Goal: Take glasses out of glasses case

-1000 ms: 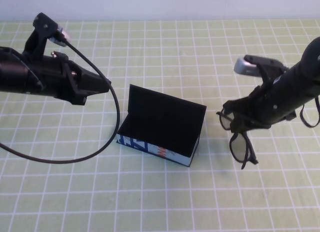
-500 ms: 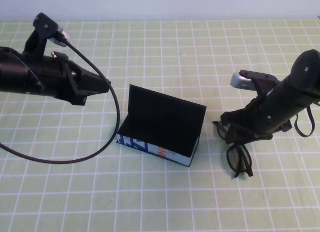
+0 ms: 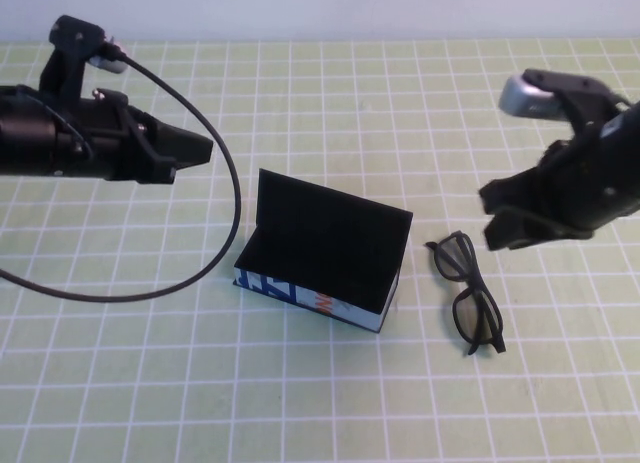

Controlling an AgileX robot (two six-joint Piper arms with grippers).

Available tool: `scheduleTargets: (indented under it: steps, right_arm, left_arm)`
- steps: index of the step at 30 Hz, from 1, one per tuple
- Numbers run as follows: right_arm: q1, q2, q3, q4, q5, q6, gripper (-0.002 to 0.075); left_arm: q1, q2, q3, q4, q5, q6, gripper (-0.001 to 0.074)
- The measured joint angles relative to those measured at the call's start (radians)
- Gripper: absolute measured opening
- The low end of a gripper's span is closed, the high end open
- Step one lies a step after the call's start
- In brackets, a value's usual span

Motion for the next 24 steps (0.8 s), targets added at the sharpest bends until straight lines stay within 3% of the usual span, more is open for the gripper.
scheduleTargets:
  steps: [3,7,24]
  right_arm:
    - [0.008,-0.097,0.017,-0.059,0.062,0.031,0.0071]
    - [0.022,-0.263,0.089,-0.106,0.074,0.050,0.0019]
    - [0.022,-0.988,0.611,-0.153,-0.090,0.071,-0.0016]
  left_arm:
    - [0.000,-0.031,0.018,-0.010,0.000,-0.024,-0.0004]
    - [0.000,-0.145,0.087,-0.012,-0.042,-0.030,-0.0004]
    - [0.000,-0.939,0.606,-0.100,-0.397,-0.030,-0.0004]
